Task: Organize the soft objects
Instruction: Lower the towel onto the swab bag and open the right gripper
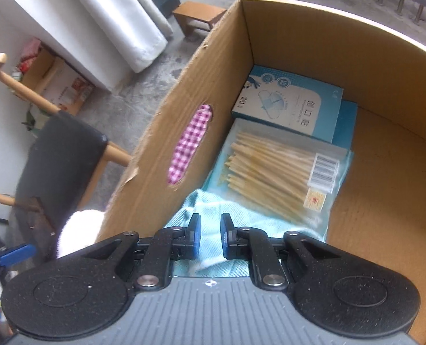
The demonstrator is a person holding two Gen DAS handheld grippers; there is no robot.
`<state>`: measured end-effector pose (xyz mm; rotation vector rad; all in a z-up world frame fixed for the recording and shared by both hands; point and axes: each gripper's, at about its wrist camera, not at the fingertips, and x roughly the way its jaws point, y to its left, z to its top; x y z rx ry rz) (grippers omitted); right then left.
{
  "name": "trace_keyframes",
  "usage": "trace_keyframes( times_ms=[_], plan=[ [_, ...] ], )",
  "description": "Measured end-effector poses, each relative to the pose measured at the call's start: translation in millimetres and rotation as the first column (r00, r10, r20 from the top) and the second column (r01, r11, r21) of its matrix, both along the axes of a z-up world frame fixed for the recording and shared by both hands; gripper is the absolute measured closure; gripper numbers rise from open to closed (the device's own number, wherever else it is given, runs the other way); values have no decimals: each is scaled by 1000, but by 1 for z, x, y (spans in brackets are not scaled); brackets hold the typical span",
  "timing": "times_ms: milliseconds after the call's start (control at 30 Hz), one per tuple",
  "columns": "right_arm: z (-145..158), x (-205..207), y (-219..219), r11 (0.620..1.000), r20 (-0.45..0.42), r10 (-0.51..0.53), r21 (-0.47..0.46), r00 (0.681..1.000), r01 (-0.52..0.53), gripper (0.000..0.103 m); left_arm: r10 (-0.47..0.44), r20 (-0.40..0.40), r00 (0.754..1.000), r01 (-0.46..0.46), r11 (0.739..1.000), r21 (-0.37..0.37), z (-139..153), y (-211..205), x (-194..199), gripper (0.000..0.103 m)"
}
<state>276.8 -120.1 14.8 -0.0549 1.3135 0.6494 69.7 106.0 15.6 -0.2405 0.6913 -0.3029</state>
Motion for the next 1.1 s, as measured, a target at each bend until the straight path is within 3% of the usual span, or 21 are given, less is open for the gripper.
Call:
trace_keyframes(
  times_ms=[100,233,400,633,800,1100],
  plan=[
    [1,-6,1,1000,-25,27,9,999,-27,79,1,10,1000,-1,1000,18,0,-4,-3,0],
    [-25,-4,27,996,-67,75,-35,995,-78,55,-5,6,1000,4,1000,17,0,-6,-5,0],
    [-38,5,21,999,-131,29,-32,991,-34,55,1,-7,1000,0,1000,27,-1,-6,-5,0],
    [-18,-2,-11,999,-67,-37,-10,997,37,54,-3,-42,999,3,1000,4,-10,-3,-3,0],
    [-46,2,-20,993,-123,-87,-93,989,76,53,-25,-30,999,25,1000,12,-8,-8,-4,0],
    [-3,-25,-34,994,11,-106,12,994,106,53,-6,-23,1000,6,1000,3,-6,-4,-6,0]
  ],
)
